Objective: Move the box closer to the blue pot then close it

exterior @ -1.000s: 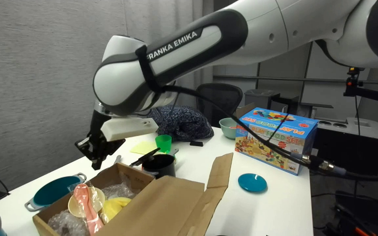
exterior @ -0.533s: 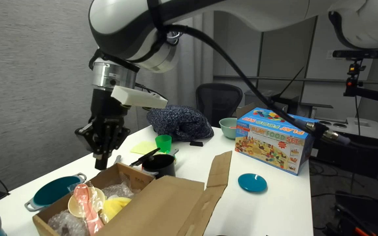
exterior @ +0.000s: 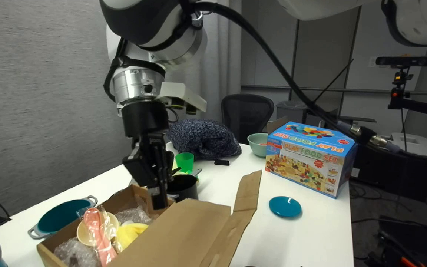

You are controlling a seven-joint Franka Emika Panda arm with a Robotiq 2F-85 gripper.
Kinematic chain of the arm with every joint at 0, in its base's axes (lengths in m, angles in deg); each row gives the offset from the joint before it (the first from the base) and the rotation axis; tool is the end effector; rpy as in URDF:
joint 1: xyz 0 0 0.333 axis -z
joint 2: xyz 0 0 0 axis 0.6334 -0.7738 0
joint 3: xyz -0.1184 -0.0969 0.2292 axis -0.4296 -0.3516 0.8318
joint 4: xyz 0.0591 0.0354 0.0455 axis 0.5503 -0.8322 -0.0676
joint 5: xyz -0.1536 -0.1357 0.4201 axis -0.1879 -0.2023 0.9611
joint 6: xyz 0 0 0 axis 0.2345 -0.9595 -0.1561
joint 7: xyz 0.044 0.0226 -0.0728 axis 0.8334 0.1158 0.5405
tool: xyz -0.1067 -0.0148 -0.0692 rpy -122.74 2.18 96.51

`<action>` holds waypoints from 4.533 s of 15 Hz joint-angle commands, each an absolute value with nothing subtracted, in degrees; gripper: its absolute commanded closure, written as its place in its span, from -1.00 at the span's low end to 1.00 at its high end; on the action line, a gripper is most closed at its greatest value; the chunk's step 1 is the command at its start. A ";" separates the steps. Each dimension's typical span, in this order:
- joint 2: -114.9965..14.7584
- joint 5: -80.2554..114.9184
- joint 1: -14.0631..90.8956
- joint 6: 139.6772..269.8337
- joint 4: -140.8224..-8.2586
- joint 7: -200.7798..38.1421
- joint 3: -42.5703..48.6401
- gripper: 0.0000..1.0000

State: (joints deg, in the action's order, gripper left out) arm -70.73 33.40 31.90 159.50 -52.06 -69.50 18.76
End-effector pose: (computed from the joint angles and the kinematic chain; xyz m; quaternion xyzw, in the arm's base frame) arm 0.7010 0.2457 0.3133 -0.9535 -0.1965 0.1624 0.1604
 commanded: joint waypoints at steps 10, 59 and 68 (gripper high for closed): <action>-46.58 32.53 29.64 182.18 -87.36 -68.32 18.20 1.00; -25.72 20.00 27.32 225.36 -130.35 -93.72 22.68 1.00; -23.15 -15.46 35.05 237.08 -132.18 -121.96 24.12 1.00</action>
State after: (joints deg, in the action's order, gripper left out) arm -26.39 -6.26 31.31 236.09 -131.94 -114.33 22.38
